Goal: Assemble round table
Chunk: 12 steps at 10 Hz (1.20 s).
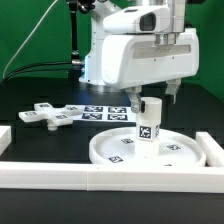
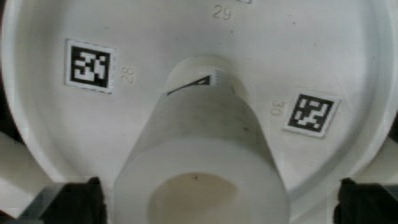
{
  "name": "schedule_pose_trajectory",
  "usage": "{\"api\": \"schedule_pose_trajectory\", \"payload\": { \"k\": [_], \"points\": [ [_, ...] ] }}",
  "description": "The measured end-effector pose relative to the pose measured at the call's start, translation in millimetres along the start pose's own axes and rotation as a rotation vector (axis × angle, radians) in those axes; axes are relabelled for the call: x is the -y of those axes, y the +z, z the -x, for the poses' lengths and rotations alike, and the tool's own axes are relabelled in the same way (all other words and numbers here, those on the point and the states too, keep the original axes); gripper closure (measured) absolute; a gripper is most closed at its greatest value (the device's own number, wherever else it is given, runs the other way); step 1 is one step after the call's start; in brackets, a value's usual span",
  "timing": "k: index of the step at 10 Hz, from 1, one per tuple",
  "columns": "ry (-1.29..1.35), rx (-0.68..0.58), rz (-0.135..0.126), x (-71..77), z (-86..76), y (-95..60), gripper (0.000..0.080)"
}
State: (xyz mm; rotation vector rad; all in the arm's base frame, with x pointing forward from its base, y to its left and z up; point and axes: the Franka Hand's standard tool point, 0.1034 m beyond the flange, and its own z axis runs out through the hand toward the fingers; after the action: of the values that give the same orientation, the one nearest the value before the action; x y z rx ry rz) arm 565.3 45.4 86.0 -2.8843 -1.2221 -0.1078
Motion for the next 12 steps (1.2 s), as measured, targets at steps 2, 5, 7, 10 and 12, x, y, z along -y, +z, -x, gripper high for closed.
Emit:
{"api": "schedule_pose_trajectory", "payload": {
  "k": [2, 5, 7, 10, 12],
  "points": [
    [-0.186, 0.012, 0.007, 0.7, 0.3, 1.8, 0.0151],
    [-0.435, 0.034, 0.018, -0.2, 1.0, 3.4, 0.0151],
    [-0.568, 0.041, 0.014, -1.8, 4.2, 5.2, 0.0151],
    [-0.651, 0.045, 0.014, -4.0, 6.8, 5.5, 0.0178],
    [-0.649, 0.046, 0.013, -3.8, 7.2, 5.7, 0.0351]
  ]
}}
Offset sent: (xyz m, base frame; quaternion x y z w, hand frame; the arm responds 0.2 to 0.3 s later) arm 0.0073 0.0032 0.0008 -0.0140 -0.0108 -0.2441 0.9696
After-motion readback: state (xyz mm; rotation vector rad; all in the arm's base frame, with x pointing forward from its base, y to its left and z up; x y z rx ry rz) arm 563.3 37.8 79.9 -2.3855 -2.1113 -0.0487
